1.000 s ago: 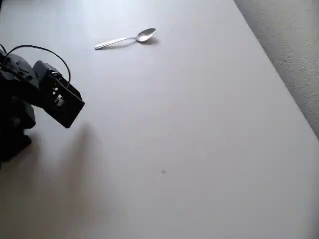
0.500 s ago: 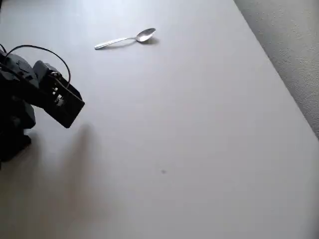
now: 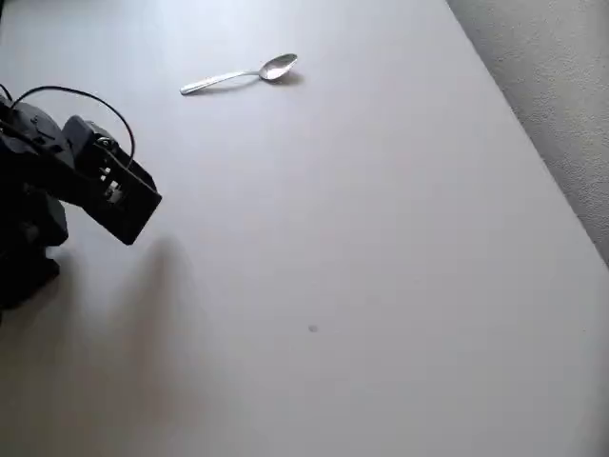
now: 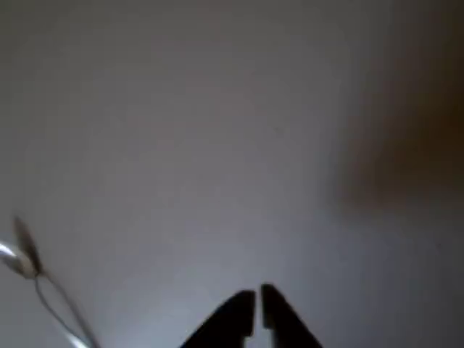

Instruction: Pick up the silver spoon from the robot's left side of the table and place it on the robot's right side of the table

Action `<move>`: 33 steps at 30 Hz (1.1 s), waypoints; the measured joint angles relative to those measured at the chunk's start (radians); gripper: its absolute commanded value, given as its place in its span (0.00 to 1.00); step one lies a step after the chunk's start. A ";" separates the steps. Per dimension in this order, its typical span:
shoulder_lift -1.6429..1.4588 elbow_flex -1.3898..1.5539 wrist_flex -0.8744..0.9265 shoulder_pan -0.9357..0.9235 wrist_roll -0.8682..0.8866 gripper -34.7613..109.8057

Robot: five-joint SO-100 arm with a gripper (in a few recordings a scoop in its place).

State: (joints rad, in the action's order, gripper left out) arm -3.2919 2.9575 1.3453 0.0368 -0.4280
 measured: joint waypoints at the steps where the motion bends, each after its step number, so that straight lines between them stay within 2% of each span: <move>1: 0.000 0.000 -0.002 0.000 -0.002 0.25; 13: 0.009 0.037 -0.023 0.035 -0.253 0.25; 19: 0.075 -0.160 0.020 0.002 -0.288 0.25; 23: 0.374 -0.446 0.117 0.071 -0.298 0.25; 33: 1.092 -1.351 0.445 0.405 -0.272 0.26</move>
State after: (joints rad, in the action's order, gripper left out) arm -2.1997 1.6061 1.7902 0.4418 -0.6995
